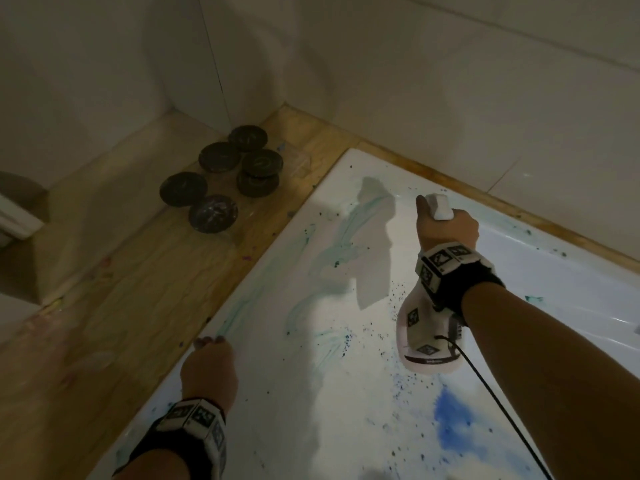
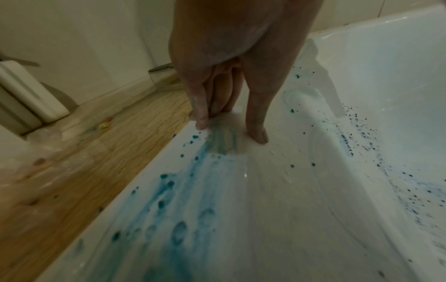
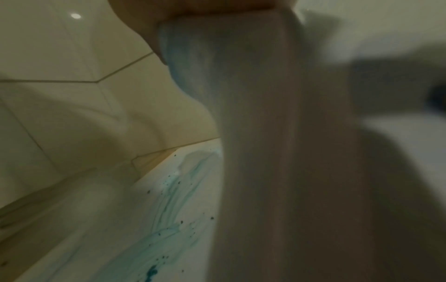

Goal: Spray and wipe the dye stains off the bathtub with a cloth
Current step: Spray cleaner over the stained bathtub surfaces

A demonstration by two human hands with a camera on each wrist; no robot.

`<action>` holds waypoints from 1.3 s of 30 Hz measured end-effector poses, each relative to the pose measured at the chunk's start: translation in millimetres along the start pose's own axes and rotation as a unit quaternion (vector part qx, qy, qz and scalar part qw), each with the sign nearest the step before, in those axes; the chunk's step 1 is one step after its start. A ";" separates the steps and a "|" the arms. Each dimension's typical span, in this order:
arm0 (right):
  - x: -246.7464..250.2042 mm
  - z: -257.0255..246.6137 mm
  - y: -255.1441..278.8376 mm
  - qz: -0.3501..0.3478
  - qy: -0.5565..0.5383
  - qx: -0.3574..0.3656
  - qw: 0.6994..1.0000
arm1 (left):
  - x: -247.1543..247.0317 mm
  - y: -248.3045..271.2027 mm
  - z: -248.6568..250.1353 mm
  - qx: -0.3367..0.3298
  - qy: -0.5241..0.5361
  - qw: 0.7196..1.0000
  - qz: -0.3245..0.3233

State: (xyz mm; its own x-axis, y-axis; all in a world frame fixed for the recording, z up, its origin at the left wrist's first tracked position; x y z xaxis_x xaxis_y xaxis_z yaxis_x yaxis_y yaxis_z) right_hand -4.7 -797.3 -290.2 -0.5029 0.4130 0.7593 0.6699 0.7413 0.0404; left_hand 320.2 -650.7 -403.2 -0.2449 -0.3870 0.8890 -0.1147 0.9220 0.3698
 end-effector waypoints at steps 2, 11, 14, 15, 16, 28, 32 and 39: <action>3.3 6.0 -4.2 -0.002 0.002 0.016 1.000 | -1.0 0.0 0.2 0.003 0.002 1.000 0.004; 15.6 24.3 -18.8 0.001 -0.001 -0.024 1.000 | 1.5 -1.8 2.9 0.005 0.022 1.000 0.001; 13.9 26.7 -17.8 -0.017 -0.021 0.005 1.000 | 3.9 -0.1 4.1 -0.006 0.014 1.000 0.013; 13.5 27.3 -18.3 -0.010 -0.024 0.008 1.000 | 4.5 0.2 3.9 -0.005 0.016 1.000 0.015; 13.8 27.1 -18.2 -0.002 -0.024 0.007 1.000 | 4.9 -0.4 4.0 -0.001 0.020 1.000 0.016; 2.6 31.0 -12.1 -0.040 -0.070 -0.033 0.996 | 2.5 -5.1 5.0 0.030 0.038 0.999 -0.010; 0.0 29.5 -3.1 -0.113 -0.072 -0.020 0.991 | 3.0 -4.4 4.0 0.034 0.048 0.998 -0.020; -10.7 36.5 34.7 -0.146 -0.124 0.069 0.979 | 3.4 -2.8 6.0 0.043 0.052 0.998 -0.005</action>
State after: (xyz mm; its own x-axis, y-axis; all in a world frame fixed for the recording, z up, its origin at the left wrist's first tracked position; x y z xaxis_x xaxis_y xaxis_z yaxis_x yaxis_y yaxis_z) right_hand 4.0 -756.6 -320.7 -0.7908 0.2765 0.5461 0.4067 0.9041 0.1311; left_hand 314.0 -654.7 -402.8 -0.1425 -0.3892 0.9101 -0.2000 0.9118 0.3586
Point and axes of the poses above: each hand's wrist, its own y-axis away from the middle knuckle, its own x-axis out of the back of the hand, z = x × y, the point moved 3 cm from there along -y, towards the middle knuckle, and after that the axes turned 7 degrees about z, right-handed, at the moved point
